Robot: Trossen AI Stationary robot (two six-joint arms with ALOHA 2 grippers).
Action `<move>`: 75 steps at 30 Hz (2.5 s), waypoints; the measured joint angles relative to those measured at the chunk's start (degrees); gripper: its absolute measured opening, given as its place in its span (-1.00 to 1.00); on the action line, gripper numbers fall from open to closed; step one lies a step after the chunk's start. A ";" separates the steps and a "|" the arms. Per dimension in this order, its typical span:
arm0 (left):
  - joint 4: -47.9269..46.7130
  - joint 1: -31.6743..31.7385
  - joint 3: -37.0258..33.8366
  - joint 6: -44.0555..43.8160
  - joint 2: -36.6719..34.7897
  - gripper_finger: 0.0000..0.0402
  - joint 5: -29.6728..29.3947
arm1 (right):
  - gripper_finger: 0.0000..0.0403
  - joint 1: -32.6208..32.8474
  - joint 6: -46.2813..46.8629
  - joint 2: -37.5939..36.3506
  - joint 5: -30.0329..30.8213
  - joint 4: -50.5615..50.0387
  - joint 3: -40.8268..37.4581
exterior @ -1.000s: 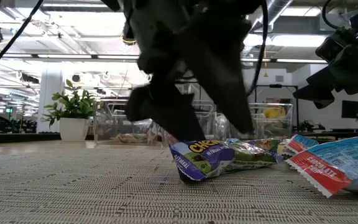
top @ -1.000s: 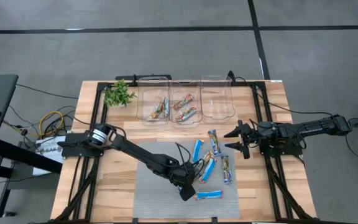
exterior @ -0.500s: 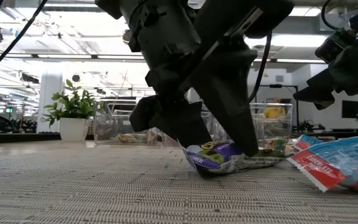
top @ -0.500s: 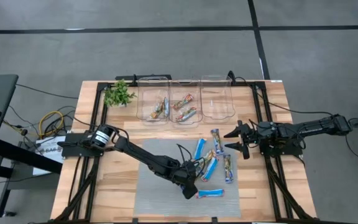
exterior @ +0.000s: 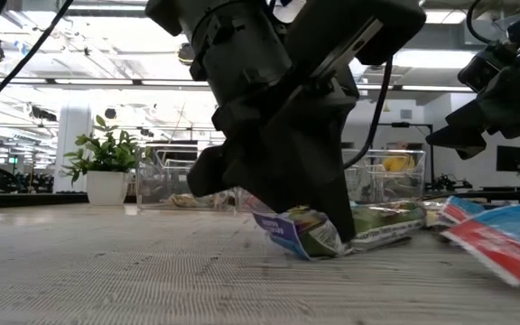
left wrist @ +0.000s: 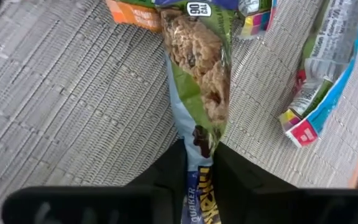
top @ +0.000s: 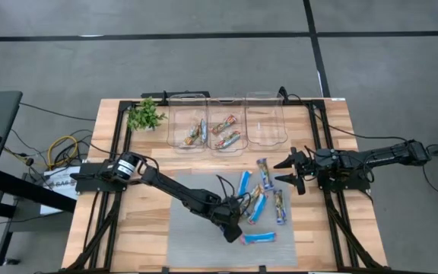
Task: Pick and place Granola Bars by type
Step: Put the blue granola bar into the right transparent bin
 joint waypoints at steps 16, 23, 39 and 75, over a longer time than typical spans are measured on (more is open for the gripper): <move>-1.65 1.73 7.08 4.61 0.01 -0.77 1.57 | 0.12 0.00 0.01 0.00 0.01 -0.02 0.00; 0.08 3.70 11.99 6.86 -0.01 -0.77 0.16 | 0.12 0.00 0.00 -0.01 0.00 -0.02 0.00; 0.54 8.25 28.79 17.25 -0.27 -0.77 2.92 | 0.12 0.00 0.01 -0.02 0.01 -0.03 0.00; 0.21 40.79 29.08 24.30 -0.30 -0.77 15.10 | 0.12 0.00 0.00 -0.02 0.00 -0.03 0.00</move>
